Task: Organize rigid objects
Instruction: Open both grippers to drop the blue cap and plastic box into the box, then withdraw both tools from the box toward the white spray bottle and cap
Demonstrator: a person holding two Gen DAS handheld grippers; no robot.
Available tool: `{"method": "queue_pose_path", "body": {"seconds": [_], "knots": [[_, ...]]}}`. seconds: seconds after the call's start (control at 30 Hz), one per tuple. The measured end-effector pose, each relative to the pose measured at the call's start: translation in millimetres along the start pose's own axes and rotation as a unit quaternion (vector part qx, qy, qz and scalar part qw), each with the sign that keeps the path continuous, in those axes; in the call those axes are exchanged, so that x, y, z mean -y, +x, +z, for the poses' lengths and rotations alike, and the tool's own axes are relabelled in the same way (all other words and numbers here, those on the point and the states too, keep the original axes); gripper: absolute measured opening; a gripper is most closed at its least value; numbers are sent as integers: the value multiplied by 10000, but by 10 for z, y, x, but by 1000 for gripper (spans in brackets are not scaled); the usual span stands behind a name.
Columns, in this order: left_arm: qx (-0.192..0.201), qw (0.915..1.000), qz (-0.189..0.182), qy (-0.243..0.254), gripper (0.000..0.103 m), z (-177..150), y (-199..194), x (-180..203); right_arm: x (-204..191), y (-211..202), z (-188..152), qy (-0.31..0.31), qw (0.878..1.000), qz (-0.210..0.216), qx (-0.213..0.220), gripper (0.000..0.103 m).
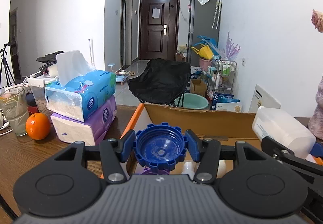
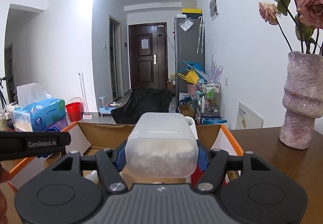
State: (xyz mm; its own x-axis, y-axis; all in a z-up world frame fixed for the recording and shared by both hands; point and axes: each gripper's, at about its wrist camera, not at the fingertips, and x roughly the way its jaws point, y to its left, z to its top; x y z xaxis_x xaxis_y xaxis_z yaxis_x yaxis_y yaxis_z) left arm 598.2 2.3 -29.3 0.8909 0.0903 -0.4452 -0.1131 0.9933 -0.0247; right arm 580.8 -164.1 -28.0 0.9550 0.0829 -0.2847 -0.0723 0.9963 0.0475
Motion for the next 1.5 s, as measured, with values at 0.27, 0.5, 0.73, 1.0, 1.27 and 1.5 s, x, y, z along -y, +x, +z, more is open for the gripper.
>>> {"method": "queue_pose_path", "body": {"seconds": [0.27, 0.5, 0.73, 1.0, 1.27, 1.5], "knots": [[-147, 9999, 48, 60, 55, -18, 69, -13, 8, 3, -29, -42, 10000, 2, -87, 65], [-159, 9997, 94, 132, 56, -47, 53, -13, 13, 10, -65, -55, 9998, -24, -197, 65], [32, 9996, 250, 145, 103, -66, -39, -44, 25, -8, -76, -163, 9993, -202, -285, 91], [226, 9994, 250, -87, 103, -37, -170, -163, 70, -141, -75, -148, 9993, -337, -46, 103], [252, 9992, 294, -116, 103, -50, -228, -207, 67, -214, -84, -183, 9992, -360, 48, 103], [397, 9986, 332, -105, 103, -106, -401, -233, 94, -445, -126, -226, 9988, -353, 244, 103]]}}
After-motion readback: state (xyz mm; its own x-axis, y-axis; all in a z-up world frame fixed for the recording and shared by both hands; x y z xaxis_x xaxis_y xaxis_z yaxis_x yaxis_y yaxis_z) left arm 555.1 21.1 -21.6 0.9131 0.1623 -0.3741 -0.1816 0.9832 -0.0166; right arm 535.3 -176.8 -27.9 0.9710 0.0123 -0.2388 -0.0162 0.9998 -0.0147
